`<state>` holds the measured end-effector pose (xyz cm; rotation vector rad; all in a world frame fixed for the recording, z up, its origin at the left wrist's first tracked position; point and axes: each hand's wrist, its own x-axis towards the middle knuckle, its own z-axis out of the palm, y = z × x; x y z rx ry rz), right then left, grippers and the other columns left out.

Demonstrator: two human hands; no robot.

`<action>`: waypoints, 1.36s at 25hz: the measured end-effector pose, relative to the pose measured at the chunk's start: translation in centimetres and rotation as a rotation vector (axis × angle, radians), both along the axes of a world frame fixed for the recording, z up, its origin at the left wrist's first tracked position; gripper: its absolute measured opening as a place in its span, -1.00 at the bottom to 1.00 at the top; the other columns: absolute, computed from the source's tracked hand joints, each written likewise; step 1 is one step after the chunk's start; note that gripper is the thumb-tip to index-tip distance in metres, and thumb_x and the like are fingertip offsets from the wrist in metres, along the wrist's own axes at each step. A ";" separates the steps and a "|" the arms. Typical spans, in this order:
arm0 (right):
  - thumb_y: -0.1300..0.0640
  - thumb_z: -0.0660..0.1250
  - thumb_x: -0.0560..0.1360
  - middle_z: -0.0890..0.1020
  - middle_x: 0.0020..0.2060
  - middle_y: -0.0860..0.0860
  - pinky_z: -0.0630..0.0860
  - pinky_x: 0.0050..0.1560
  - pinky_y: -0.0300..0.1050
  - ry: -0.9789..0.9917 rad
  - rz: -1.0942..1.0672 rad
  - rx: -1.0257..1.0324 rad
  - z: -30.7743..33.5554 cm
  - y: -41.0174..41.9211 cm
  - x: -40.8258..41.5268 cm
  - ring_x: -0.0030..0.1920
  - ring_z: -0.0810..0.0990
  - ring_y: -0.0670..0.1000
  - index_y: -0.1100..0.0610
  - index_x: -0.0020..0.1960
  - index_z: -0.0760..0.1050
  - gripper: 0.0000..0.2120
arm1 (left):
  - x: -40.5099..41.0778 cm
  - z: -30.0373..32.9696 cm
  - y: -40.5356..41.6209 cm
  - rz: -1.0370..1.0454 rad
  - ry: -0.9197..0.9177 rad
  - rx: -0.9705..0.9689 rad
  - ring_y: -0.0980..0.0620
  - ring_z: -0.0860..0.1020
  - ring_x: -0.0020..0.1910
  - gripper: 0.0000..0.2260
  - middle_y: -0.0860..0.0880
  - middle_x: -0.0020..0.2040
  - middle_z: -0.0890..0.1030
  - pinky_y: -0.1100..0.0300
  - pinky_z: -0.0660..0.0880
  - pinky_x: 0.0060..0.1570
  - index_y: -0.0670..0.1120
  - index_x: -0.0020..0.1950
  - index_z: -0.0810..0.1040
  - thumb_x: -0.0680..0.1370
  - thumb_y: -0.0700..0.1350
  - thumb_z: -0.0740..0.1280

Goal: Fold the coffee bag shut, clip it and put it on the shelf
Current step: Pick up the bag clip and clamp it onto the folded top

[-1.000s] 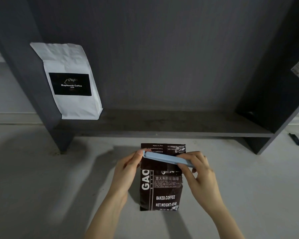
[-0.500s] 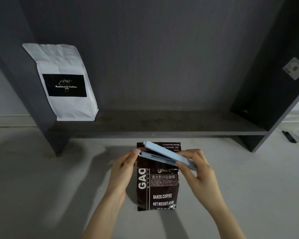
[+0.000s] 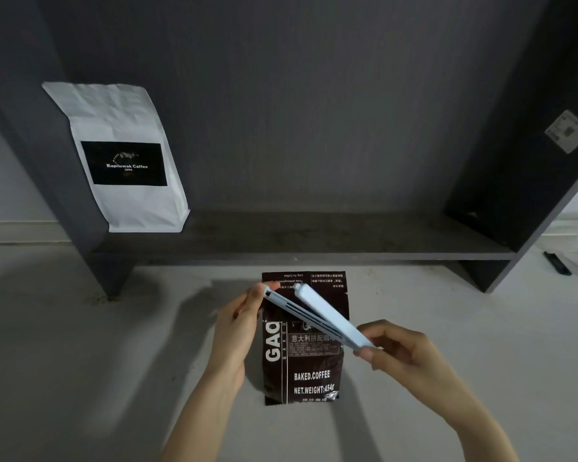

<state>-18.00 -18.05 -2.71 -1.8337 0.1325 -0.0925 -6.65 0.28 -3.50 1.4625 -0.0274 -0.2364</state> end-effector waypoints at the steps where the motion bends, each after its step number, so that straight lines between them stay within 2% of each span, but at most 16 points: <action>1: 0.31 0.35 0.38 0.66 -0.31 -0.11 0.44 -0.30 -0.37 0.003 0.011 0.018 0.1 -0.1 -0.1 -0.33 0.52 -0.16 0.09 -0.21 0.58 -0.86 | 0.0 -0.1 0.1 -0.009 -0.003 0.002 0.15 0.57 -0.09 -0.78 0.10 -0.17 0.65 0.24 0.43 -0.02 0.12 -0.26 0.61 0.51 -0.02 0.22; 5: 0.35 0.31 0.41 0.65 -0.41 -0.03 0.46 -0.33 -0.35 0.011 0.047 0.058 0.5 -0.1 -0.5 -0.40 0.52 -0.14 0.13 -0.21 0.58 -0.85 | 0.1 0.0 0.2 -0.029 -0.025 0.013 0.20 0.55 -0.08 -0.79 0.11 -0.14 0.63 0.30 0.40 -0.07 0.15 -0.21 0.60 0.52 -0.02 0.19; 8: 0.36 0.28 0.42 0.67 -0.42 0.02 0.50 -0.32 -0.34 -0.010 0.019 0.086 0.4 0.0 -0.5 -0.39 0.57 -0.12 0.18 -0.17 0.59 -0.85 | 0.0 -0.1 0.2 -0.028 -0.029 0.025 0.17 0.56 -0.12 -0.77 0.13 -0.20 0.63 0.25 0.42 -0.08 0.15 -0.28 0.60 0.51 -0.01 0.21; 10: 0.34 0.26 0.43 0.69 -0.37 0.01 0.53 -0.28 -0.34 -0.034 -0.005 0.100 0.2 0.0 -0.4 -0.31 0.62 -0.12 0.18 -0.14 0.59 -0.84 | 0.1 -0.3 0.3 -0.026 -0.047 0.049 0.13 0.57 -0.13 -0.75 0.13 -0.24 0.64 0.17 0.44 -0.02 0.16 -0.31 0.61 0.50 0.02 0.22; 12: 0.30 0.27 0.43 0.71 -0.33 0.00 0.56 -0.25 -0.33 -0.079 -0.067 0.154 0.2 -0.1 -0.3 -0.25 0.65 -0.09 0.18 -0.13 0.59 -0.87 | 0.1 -0.4 0.6 -0.067 -0.102 0.059 0.12 0.57 0.00 -0.82 0.11 -0.10 0.65 0.16 0.43 0.10 0.18 -0.20 0.61 0.46 0.10 0.21; 13: 0.21 0.32 0.40 0.71 -0.32 0.00 0.57 -0.25 -0.33 -0.107 -0.108 0.202 0.4 -0.2 -0.2 -0.22 0.66 -0.07 0.16 -0.14 0.59 -0.91 | 0.0 -0.3 0.7 -0.102 -0.149 0.075 0.20 0.55 0.06 -0.83 0.14 -0.01 0.63 0.23 0.42 0.14 0.20 -0.10 0.58 0.43 0.14 0.21; 15: -0.10 0.45 0.24 0.72 -0.25 0.01 0.58 -0.23 -0.34 -0.179 -0.170 0.270 0.8 -0.9 -0.4 -0.17 0.68 -0.04 0.14 -0.14 0.61 -0.66 | -0.2 0.0 0.9 -0.182 -0.230 0.106 0.46 0.47 0.03 -0.74 0.27 0.07 0.52 0.53 0.39 0.02 0.20 0.11 0.46 0.43 0.10 0.21; 17: -0.23 0.48 0.10 0.72 -0.16 0.00 0.59 -0.19 -0.34 -0.248 -0.264 0.274 1.4 -1.9 -0.4 -0.12 0.67 -0.05 0.10 -0.14 0.62 -0.51 | -0.3 -0.1 1.0 -0.237 -0.249 0.100 0.51 0.45 0.03 -0.69 0.26 0.11 0.49 0.61 0.39 -0.05 0.17 0.21 0.37 0.48 -0.04 0.23; 19: -0.21 0.47 0.13 0.71 -0.15 -0.01 0.58 -0.17 -0.35 -0.289 -0.333 0.250 2.0 -3.1 -0.4 -0.11 0.66 -0.09 0.06 -0.15 0.62 -0.57 | -0.3 -0.5 1.2 -0.254 -0.266 0.114 0.31 0.45 0.20 -0.67 0.13 0.23 0.49 0.42 0.42 0.16 0.24 0.19 0.36 0.49 -0.11 0.24; 21: -0.27 0.46 0.10 0.71 -0.17 -0.09 0.57 -0.15 -0.38 -0.300 -0.362 0.188 2.0 -3.9 -0.2 -0.12 0.65 -0.12 0.03 -0.15 0.63 -0.54 | -0.1 -0.7 1.4 -0.253 -0.282 0.132 0.12 0.40 0.30 -0.63 0.04 0.31 0.47 0.18 0.35 0.32 0.28 0.16 0.38 0.51 -0.18 0.24; 22: -0.25 0.46 0.14 0.71 -0.19 -0.09 0.56 -0.15 -0.40 -0.280 -0.377 0.176 2.0 -4.2 -0.1 -0.13 0.65 -0.11 0.02 -0.16 0.63 -0.59 | -0.1 -0.8 1.5 -0.254 -0.290 0.134 0.11 0.40 0.31 -0.60 0.03 0.31 0.47 0.14 0.33 0.33 0.30 0.14 0.38 0.51 -0.21 0.24; 24: 0.04 0.39 0.36 0.68 -0.15 -0.01 0.55 -0.17 -0.43 -0.213 -0.373 0.180 1.8 -4.2 0.5 -0.14 0.64 -0.04 0.00 -0.18 0.61 -0.93 | -0.1 -0.7 1.4 -0.261 -0.290 0.138 0.14 0.41 0.29 -0.56 0.04 0.29 0.47 0.17 0.32 0.33 0.31 0.12 0.38 0.50 -0.26 0.24; 26: 0.29 0.26 0.45 0.63 -0.10 0.03 0.54 -0.20 -0.46 -0.152 -0.328 0.097 1.5 -3.7 1.1 -0.12 0.62 0.00 0.05 -0.14 0.58 -0.81 | -0.2 -0.5 1.4 -0.261 -0.286 0.135 0.17 0.43 0.25 -0.53 0.05 0.24 0.49 0.22 0.33 0.31 0.31 0.13 0.34 0.49 -0.28 0.25; 29: 0.33 0.23 0.46 0.61 -0.12 -0.02 0.54 -0.19 -0.46 -0.136 -0.272 0.030 1.5 -2.6 2.4 -0.17 0.63 -0.15 0.05 -0.10 0.56 -0.78 | -0.2 -0.5 1.6 -0.257 -0.260 0.149 0.31 0.52 0.08 -0.48 0.13 0.10 0.54 0.41 0.40 0.17 0.36 0.15 0.26 0.48 -0.26 0.28; 32: 0.26 0.27 0.45 0.63 -0.15 -0.07 0.56 -0.05 -0.26 -0.118 -0.251 -0.013 1.2 -1.4 3.9 -0.16 0.61 -0.09 -0.07 -0.10 0.56 -0.76 | -0.1 -0.7 1.7 -0.252 -0.230 0.129 0.40 0.54 -0.03 -0.45 0.17 0.04 0.55 0.58 0.41 0.00 0.34 0.18 0.20 0.47 -0.26 0.29; 34: 0.23 0.28 0.45 0.64 -0.16 -0.08 0.54 -0.06 -0.29 -0.105 -0.225 -0.027 0.9 -0.6 4.7 -0.16 0.60 -0.12 -0.13 -0.09 0.53 -0.75 | -0.1 -0.7 1.7 -0.248 -0.215 0.114 0.39 0.55 -0.06 -0.44 0.15 -0.02 0.58 0.60 0.42 -0.09 0.31 0.21 0.17 0.47 -0.27 0.28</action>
